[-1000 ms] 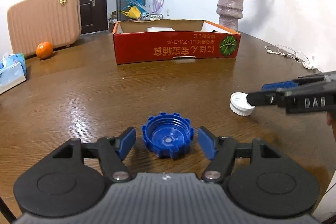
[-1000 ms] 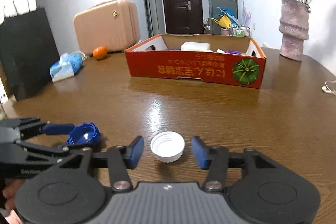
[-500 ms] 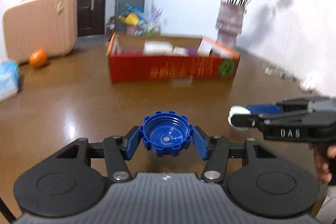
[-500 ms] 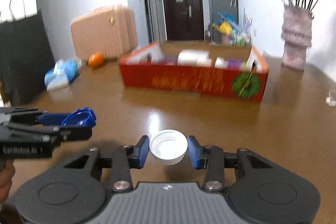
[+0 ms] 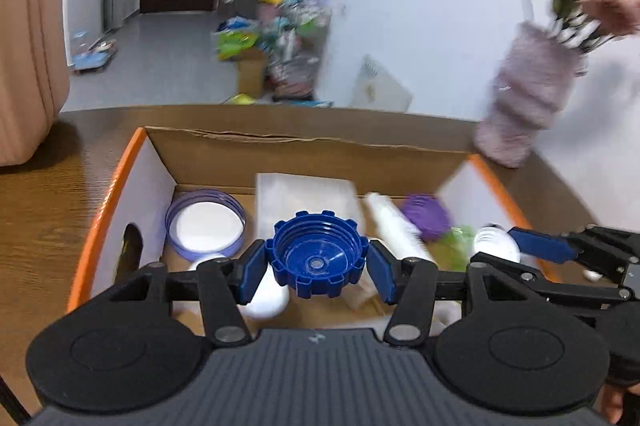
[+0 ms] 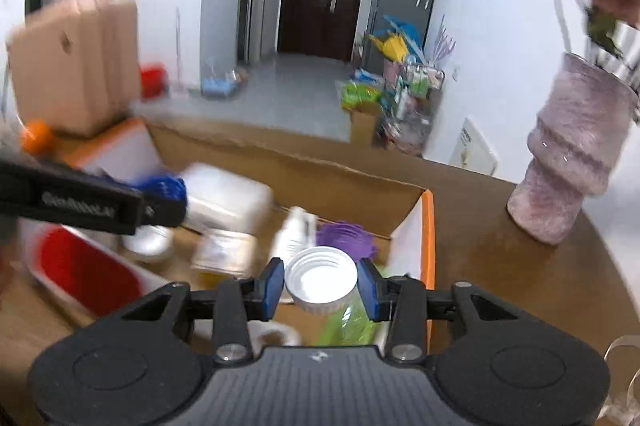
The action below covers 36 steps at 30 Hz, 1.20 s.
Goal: Organize rigid objects
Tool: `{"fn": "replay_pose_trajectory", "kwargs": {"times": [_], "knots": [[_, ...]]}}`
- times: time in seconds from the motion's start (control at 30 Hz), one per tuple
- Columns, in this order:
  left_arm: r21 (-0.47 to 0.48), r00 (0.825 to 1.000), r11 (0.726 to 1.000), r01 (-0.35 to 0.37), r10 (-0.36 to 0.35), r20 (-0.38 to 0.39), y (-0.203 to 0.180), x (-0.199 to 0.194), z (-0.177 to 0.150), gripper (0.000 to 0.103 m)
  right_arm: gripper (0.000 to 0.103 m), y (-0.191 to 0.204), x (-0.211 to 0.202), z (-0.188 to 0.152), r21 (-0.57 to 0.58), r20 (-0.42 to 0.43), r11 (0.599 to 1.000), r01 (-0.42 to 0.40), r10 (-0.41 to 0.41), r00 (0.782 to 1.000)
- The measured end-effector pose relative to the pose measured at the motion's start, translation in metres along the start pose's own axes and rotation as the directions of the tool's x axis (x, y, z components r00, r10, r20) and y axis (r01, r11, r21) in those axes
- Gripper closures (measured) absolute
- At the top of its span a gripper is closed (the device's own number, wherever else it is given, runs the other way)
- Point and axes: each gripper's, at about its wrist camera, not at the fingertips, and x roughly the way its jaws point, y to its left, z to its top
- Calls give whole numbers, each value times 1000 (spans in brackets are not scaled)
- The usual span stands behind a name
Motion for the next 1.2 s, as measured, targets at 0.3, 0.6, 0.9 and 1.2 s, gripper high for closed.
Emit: {"fn": "replay_pose_trajectory", "kwargs": {"times": [0.3,0.6,0.9,1.2], "knots": [[-17,999,1000,-24,24,-48,14,34,1,33,52,-13,-10,1,87,51,995,-53,49,998],[82,987,994,-77,64,145,21,-92,-25,21,46,-7,-123,-20,121,154,991,-64,45,987],[118,936,970,-214,169,309,15,-220,-121,9,31,45,-234,-105,208,292,975,-78,14,956],[127,900,964,-235,166,403,-8,-305,-229,0,14,111,-320,-204,205,388,977,-56,-29,921]]}}
